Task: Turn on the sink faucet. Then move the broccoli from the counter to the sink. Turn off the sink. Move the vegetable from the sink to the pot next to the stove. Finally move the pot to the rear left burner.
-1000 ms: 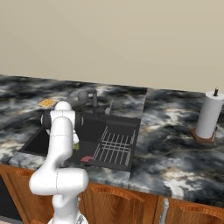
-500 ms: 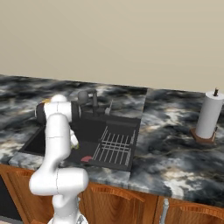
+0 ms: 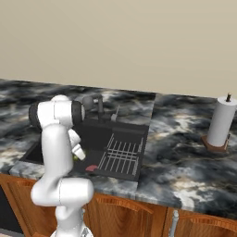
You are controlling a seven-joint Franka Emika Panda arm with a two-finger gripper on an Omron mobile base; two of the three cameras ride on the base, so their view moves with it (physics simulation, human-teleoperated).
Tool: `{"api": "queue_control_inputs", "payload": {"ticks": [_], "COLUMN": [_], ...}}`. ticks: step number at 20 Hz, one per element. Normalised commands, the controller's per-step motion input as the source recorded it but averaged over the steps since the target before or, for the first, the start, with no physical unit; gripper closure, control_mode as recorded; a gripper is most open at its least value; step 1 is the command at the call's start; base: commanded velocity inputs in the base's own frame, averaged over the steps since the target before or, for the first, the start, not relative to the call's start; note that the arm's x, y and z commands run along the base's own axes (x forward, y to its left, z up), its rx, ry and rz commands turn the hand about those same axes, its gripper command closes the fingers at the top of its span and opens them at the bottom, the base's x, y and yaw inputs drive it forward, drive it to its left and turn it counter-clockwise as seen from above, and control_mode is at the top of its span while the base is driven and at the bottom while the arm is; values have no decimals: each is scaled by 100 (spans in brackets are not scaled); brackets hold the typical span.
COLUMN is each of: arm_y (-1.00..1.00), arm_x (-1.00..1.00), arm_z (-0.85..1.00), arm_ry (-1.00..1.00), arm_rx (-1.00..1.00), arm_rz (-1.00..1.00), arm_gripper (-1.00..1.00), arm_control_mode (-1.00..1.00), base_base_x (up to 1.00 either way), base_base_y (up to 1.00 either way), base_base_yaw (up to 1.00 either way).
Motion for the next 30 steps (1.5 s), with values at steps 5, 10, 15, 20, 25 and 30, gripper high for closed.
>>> {"api": "queue_control_inputs", "payload": {"ticks": [5, 10, 15, 20, 25, 30], "arm_y": [-6, 1, 8, 18, 25, 24], "arm_x": [-31, -22, -16, -9, -6, -13], "arm_z": [89, 99, 100, 100, 99, 88], "arm_ry": [-14, -5, 0, 0, 3, 6], "arm_rx": [9, 6, 3, 0, 0, 0], "arm_rz": [0, -2, -1, 0, 0, 0], "arm_gripper": [100, 100, 100, 100, 100, 100], "arm_control_mode": [-100, -100, -100, -100, -100, -100], "base_base_x": [0, 0, 0, 0, 0, 0], "base_base_y": [0, 0, 0, 0, 0, 0], "base_base_yaw": [0, 0, 0, 0, 0, 0]}}
